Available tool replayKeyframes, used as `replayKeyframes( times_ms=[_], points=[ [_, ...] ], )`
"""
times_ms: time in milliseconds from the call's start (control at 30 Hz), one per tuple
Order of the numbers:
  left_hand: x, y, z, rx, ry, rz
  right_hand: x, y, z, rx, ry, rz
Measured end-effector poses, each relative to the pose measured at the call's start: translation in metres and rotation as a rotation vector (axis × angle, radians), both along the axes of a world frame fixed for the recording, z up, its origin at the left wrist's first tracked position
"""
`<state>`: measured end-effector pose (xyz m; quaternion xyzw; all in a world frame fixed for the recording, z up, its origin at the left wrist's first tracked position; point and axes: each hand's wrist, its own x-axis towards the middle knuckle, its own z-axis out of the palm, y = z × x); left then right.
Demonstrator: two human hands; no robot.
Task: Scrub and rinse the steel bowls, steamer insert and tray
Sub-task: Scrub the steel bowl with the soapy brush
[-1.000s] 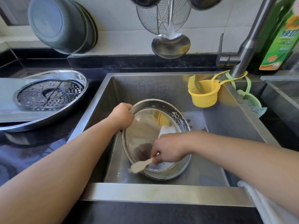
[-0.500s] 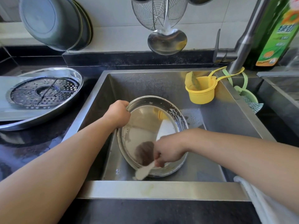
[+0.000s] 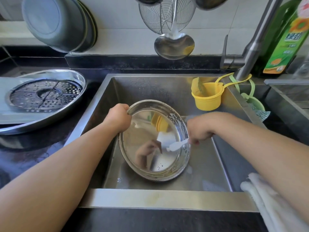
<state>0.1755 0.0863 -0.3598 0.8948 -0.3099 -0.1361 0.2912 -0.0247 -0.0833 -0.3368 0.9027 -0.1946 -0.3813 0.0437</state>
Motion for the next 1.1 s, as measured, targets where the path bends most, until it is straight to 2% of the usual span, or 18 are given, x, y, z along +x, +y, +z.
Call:
replayKeyframes(
  times_ms=[67,167,267,367,433,500,567,633,733,833,933,1000,1100],
  points=[
    [-0.001,-0.001,0.001,-0.012,0.018,-0.002,-0.002,0.000,-0.006,0.088,-0.166,-0.056],
    [-0.005,-0.002,0.004,-0.038,0.108,-0.001,0.003,0.015,-0.031,0.315,-0.278,-0.203],
    [-0.008,-0.002,0.005,-0.057,0.175,-0.014,0.011,0.036,-0.040,0.484,-0.290,-0.250],
    [-0.014,-0.002,0.005,-0.033,0.233,-0.058,0.009,0.057,-0.044,0.604,-0.217,-0.210],
    [-0.018,-0.004,0.004,-0.018,0.251,-0.124,0.010,0.064,-0.046,0.598,-0.266,-0.173],
    [-0.023,-0.005,0.003,-0.035,0.321,-0.206,0.017,0.064,-0.040,0.537,-0.432,-0.198],
    [-0.026,-0.006,0.001,-0.035,0.382,-0.261,0.023,0.055,-0.036,0.392,-0.615,-0.258],
    [-0.028,-0.006,0.000,-0.039,0.411,-0.277,0.024,0.038,-0.037,0.226,-0.714,-0.368],
    [-0.029,-0.005,0.003,-0.080,0.446,-0.258,0.019,0.021,-0.041,0.103,-0.662,-0.508],
    [-0.030,-0.005,0.005,-0.123,0.467,-0.249,0.023,0.026,-0.039,0.108,-0.579,-0.493],
    [-0.033,-0.006,0.002,-0.168,0.495,-0.225,0.027,0.043,-0.038,0.348,-0.560,-0.388],
    [-0.033,-0.006,0.000,-0.181,0.479,-0.204,0.022,0.059,-0.038,0.535,-0.477,-0.373],
    [-0.029,-0.005,0.000,-0.130,0.387,-0.186,0.018,0.062,-0.046,0.553,-0.320,-0.231]
  ],
)
